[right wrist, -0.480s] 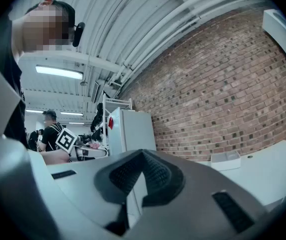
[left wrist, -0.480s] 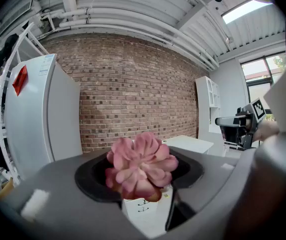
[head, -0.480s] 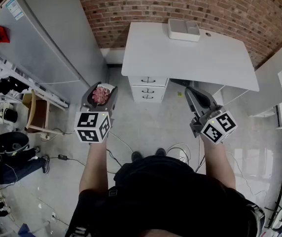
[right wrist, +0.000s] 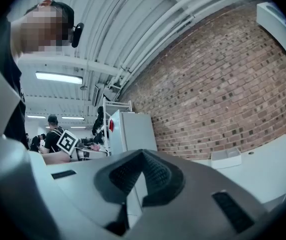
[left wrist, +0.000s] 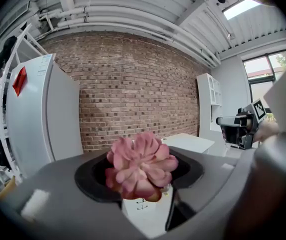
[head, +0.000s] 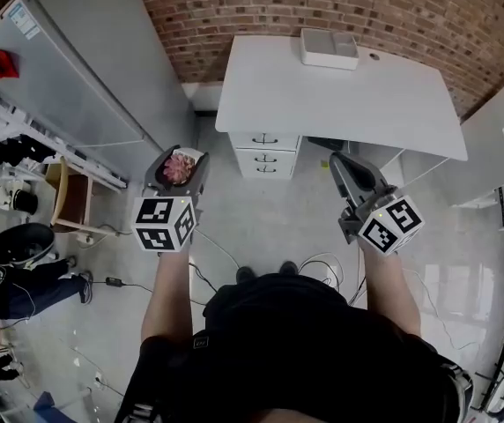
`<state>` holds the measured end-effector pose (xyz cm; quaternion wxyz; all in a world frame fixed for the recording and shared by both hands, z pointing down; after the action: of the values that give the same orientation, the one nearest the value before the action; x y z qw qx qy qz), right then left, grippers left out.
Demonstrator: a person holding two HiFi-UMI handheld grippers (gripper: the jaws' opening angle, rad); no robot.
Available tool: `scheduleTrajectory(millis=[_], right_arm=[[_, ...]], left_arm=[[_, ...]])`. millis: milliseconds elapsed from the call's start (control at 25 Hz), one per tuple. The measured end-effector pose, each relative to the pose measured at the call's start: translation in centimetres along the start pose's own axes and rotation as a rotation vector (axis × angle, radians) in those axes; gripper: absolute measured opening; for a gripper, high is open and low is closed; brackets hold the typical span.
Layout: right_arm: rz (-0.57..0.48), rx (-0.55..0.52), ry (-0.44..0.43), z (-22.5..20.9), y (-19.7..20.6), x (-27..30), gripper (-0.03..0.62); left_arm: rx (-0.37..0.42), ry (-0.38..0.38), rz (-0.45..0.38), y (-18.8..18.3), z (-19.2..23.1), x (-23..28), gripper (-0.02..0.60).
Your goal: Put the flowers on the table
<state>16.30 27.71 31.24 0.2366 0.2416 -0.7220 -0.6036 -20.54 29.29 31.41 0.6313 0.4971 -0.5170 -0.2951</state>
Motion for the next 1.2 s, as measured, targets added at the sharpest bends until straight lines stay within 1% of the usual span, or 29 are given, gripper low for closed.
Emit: scheduleTrajectory(millis=[360,560,720,1000,1200], right_arm=[[-0.016,0.032,-0.003,-2.5,0.5,-4.5,0.008],[-0.021,0.051,0.028,-3.1,0.8,-6.0,0.008],[-0.011,0.044,0.055,-3.9,0.6,-6.6,0.008],[0.025,0.045,0.076,-5.5,0.7,-5.0,0.008],[0.051,0.061,0.099,-7.7,0.6,-1.6,0.008]], left_arm=[[0.012,-0.008,0.001,-0.6,-4.1,0.5,0.264],[0.013,0.011,-0.005,-0.5,-5.0,1.1,0.264],[0.007,0.032,-0.022,-0.6,-5.4,2.4,0.264],[-0.006,0.073,-0.02,-0.5,-4.5,6.0,0.264],[-0.008,0.099,-0.011,-1.3,-2.3,9.6,0.264]])
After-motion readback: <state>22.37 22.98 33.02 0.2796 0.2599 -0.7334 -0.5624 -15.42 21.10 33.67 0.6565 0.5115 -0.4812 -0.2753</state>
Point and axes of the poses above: the fingertips, and each gripper's own axes: x forward along the fingers, z to its left, y out of its underside, the point moved 10 cm from there along -x, backward along the fingers, and after that the axes turned 6 degrees about z, right-handed, at the moved point
